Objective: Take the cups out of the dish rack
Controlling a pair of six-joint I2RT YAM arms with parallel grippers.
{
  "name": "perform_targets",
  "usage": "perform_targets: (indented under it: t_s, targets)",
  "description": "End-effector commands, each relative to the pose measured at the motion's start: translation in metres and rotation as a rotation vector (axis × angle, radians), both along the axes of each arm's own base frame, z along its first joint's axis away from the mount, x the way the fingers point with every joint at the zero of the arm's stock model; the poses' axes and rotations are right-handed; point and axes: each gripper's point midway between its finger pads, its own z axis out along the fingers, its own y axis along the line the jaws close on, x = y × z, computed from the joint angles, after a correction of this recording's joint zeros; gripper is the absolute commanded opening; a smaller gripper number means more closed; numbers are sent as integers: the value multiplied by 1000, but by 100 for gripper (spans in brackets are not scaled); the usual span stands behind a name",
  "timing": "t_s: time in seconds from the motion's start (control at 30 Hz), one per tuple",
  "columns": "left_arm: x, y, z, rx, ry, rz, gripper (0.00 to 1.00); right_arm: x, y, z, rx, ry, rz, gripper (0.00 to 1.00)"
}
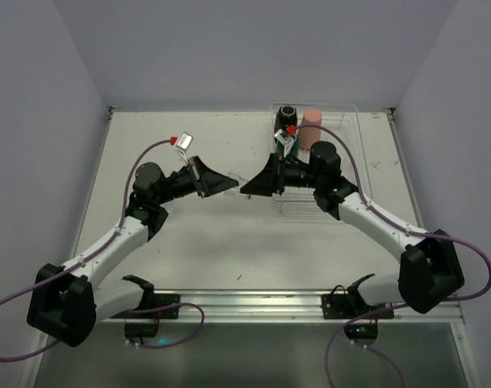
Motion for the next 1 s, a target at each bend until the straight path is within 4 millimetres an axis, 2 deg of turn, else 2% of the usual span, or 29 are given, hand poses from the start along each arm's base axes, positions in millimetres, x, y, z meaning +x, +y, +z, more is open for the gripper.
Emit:
perform_targets:
  t_s: [0.0,0.03,0.07,0.1,0.13,0.17,0.2,0.23,0.27,0.3,0.33,0.37,0.4,0.43,0.53,0.63,0.97]
  targets:
    - [10,13,3,99,-69,59,0,15,-14,11,-100,-101,-163,90]
    - [15,21,15,125,-111,109,0,16,-21,-2,-167,-61,-204,98]
    - [22,30,14,170,-114,159,0,23,-27,-1,-201,-65,-253,99]
    - [25,41,-9,288,-84,190,0,35,-36,-3,-251,-89,-343,99]
    - [35,55,-14,366,-79,289,0,36,-45,-15,-320,-48,-377,99]
    - [40,64,-4,417,-101,341,0,41,-50,-9,-344,-56,-415,99]
    - [38,77,-23,530,-71,368,0,51,-59,-14,-396,-61,-476,99]
    - [47,95,-28,608,-62,465,0,49,-66,-22,-452,-34,-496,99]
    - [50,105,-24,657,-67,507,0,53,-70,-17,-467,-40,-524,99]
    - [45,118,-38,750,-38,523,0,55,-79,-23,-518,-33,-560,99]
    - [51,137,-44,830,-22,606,0,57,-82,-23,-535,-35,-573,99]
    - [50,148,-48,887,-9,633,0,59,-84,-18,-542,-43,-582,99]
    - [44,159,-54,967,8,635,0,59,-86,-17,-555,-46,-588,99]
    - [48,177,-60,1050,28,696,0,59,-89,-21,-577,-37,-589,99]
    - [43,205,-78,1219,89,746,0,60,-89,-20,-589,-37,-587,99]
    - [41,221,-93,1323,140,763,0,61,-87,-26,-603,-29,-580,99]
    - [50,222,-124,1395,192,735,0,64,-88,-37,-637,-28,-568,98]
